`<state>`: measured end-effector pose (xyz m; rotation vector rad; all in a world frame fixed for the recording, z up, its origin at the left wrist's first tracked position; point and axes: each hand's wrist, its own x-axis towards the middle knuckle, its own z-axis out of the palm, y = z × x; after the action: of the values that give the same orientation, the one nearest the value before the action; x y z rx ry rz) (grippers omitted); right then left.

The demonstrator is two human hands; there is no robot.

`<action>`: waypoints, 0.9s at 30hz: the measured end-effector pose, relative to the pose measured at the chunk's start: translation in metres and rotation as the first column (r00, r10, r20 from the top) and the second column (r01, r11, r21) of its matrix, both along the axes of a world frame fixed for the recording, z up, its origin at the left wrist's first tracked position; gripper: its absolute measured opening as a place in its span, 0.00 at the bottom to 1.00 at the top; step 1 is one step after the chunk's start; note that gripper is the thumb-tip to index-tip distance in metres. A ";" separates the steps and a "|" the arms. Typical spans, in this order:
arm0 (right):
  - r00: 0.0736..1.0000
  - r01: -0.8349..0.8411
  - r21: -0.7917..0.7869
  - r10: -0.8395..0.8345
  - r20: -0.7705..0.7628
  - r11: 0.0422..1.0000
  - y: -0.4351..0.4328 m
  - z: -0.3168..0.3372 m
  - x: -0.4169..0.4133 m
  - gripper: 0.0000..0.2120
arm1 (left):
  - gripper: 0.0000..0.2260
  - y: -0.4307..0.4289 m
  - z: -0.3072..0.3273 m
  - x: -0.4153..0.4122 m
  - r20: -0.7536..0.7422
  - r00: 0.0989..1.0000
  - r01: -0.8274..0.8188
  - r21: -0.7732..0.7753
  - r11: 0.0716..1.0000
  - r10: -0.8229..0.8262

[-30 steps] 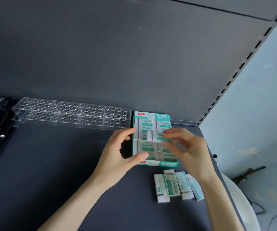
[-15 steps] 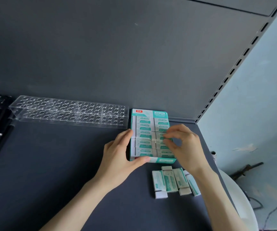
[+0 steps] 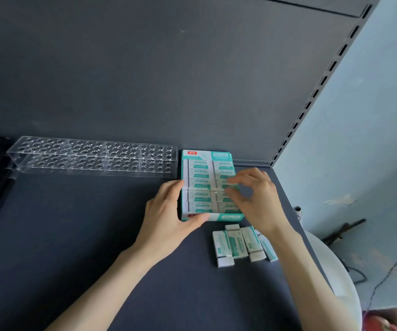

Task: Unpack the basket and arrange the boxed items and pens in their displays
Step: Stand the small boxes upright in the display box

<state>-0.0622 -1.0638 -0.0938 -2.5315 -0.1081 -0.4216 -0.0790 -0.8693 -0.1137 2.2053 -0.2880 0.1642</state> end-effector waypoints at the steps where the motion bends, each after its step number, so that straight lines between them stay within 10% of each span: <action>1: 1.000 -0.004 0.058 0.003 0.006 0.998 -0.001 0.000 -0.006 0.08 | 0.32 -0.001 0.001 -0.004 0.005 1.000 -0.018 0.010 1.000 0.018; 12: 0.998 0.059 0.220 -0.052 -0.038 0.974 -0.045 -0.024 -0.079 0.10 | 0.14 -0.045 -0.006 -0.080 0.061 0.927 -0.365 -0.085 0.927 0.370; 21: 0.992 -0.026 0.080 0.036 -0.121 0.996 -0.056 -0.032 -0.094 0.15 | 0.20 -0.076 -0.014 -0.094 0.103 0.925 -0.376 0.387 0.842 0.366; 27: 0.993 -0.082 0.221 0.099 -0.064 0.972 -0.060 -0.032 -0.095 0.11 | 0.15 -0.075 -0.007 -0.098 0.029 0.947 -0.321 0.150 0.935 0.320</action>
<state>-0.1576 -1.1237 -0.1260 -2.3126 -0.1407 -0.2856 -0.1774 -0.9438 -0.1205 2.3942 0.0632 0.3353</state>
